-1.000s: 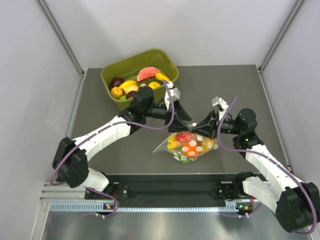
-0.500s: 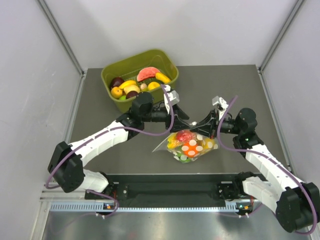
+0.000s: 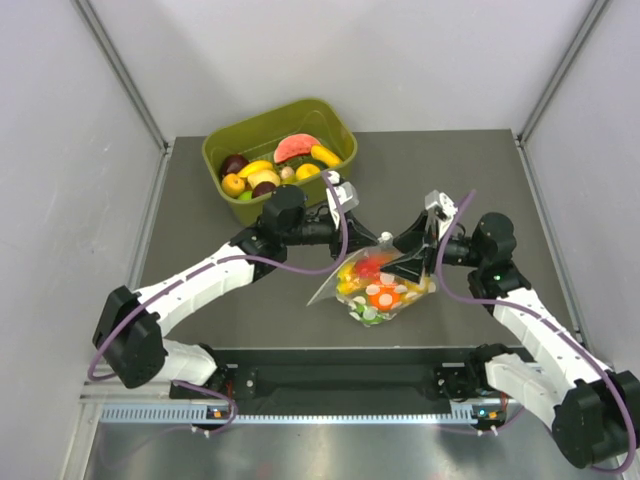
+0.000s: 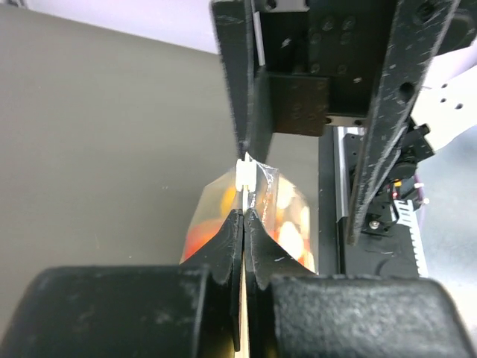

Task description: Open the zip-top bag and remove the fake food

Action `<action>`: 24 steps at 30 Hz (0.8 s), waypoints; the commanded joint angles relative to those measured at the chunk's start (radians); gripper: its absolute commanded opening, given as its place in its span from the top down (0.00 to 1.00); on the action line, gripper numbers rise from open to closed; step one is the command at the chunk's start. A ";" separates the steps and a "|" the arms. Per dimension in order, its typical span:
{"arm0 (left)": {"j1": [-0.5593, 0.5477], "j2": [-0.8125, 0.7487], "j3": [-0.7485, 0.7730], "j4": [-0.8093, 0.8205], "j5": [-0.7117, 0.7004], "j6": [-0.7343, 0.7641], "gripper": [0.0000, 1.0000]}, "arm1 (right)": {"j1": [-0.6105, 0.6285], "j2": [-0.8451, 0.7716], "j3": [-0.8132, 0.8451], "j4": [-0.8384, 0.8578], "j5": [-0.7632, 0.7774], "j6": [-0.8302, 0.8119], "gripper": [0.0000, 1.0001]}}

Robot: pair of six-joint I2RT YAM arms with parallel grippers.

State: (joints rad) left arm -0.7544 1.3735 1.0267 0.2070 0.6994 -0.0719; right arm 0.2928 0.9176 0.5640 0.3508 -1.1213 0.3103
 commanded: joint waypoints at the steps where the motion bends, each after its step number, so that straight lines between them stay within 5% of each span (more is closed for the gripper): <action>1: -0.002 -0.051 -0.005 0.045 0.040 -0.014 1.00 | 0.012 0.001 0.056 0.022 0.008 -0.034 0.38; 10: -0.002 -0.047 -0.014 0.066 0.121 -0.048 1.00 | 0.012 0.061 0.073 0.092 0.061 -0.042 0.36; 16: -0.002 -0.045 -0.004 0.040 0.158 -0.048 1.00 | 0.011 0.110 0.076 0.180 0.049 -0.037 0.48; 22: -0.002 -0.040 0.021 -0.015 0.154 -0.020 0.98 | 0.011 0.122 0.062 0.247 0.008 -0.002 0.97; 24: 0.000 -0.040 0.030 -0.026 0.124 -0.003 0.76 | 0.012 0.101 0.048 0.246 0.006 -0.007 1.00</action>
State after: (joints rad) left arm -0.7486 1.3544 1.0149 0.2089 0.7967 -0.0944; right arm 0.2993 1.0416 0.5911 0.4946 -1.1099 0.3161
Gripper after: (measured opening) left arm 0.142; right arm 0.011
